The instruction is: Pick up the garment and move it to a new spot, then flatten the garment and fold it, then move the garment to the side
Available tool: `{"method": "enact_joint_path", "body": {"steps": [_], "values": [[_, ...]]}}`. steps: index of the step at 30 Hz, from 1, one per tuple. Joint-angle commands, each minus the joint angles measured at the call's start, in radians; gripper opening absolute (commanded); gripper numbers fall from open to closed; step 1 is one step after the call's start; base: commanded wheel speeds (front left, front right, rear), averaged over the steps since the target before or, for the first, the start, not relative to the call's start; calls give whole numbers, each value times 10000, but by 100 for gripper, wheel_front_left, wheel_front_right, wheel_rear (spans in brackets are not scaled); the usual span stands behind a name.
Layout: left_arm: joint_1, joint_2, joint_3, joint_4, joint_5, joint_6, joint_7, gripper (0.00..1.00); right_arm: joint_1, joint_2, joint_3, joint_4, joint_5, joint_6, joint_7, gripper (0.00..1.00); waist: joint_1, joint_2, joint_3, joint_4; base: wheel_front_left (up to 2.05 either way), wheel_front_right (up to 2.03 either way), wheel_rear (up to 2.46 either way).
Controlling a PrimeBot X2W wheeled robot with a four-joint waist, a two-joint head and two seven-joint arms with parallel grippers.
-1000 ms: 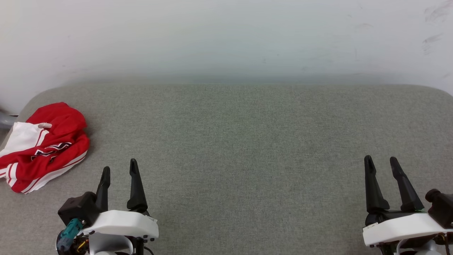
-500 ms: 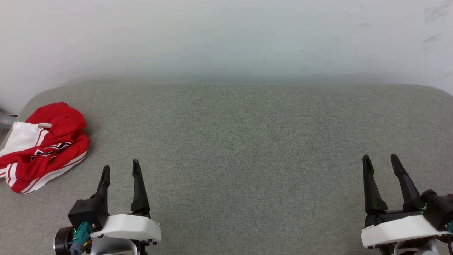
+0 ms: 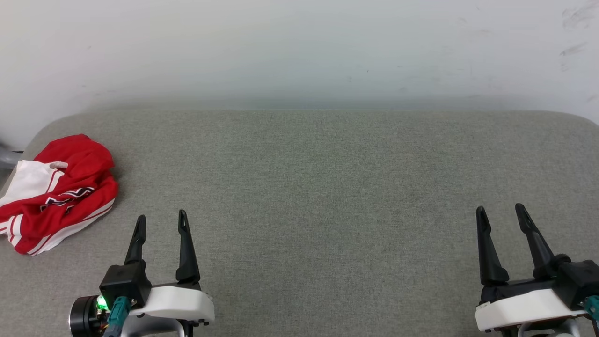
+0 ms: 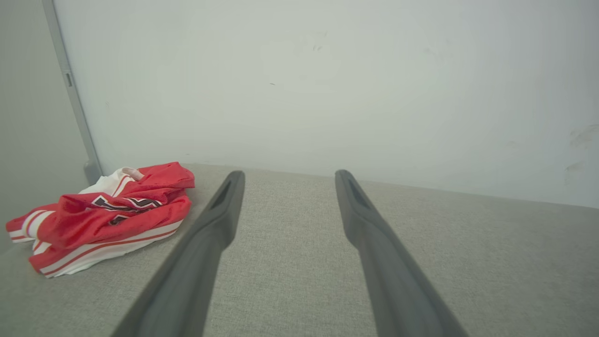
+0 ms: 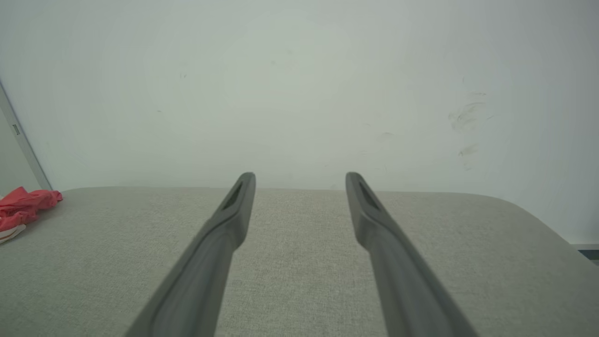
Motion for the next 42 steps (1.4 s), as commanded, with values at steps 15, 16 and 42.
{"method": "enact_joint_path", "body": {"steps": [15, 16, 42], "values": [[164, -21, 96, 156, 341, -424, -274, 100, 162, 18, 57, -28, -259, -5, -273, 100, 0, 0, 3, -1, 0, 0, 0], [154, -20, 103, 176, 294, -455, -274, 100, 163, 18, 46, -2, -200, -5, -273, 100, 0, 0, 2, 0, 0, 0, 0], [27, -22, 68, 580, -61, -605, -273, 100, 201, 18, 96, 207, 408, -5, -270, 100, 0, 0, -5, 37, 0, 0, 0]]}}
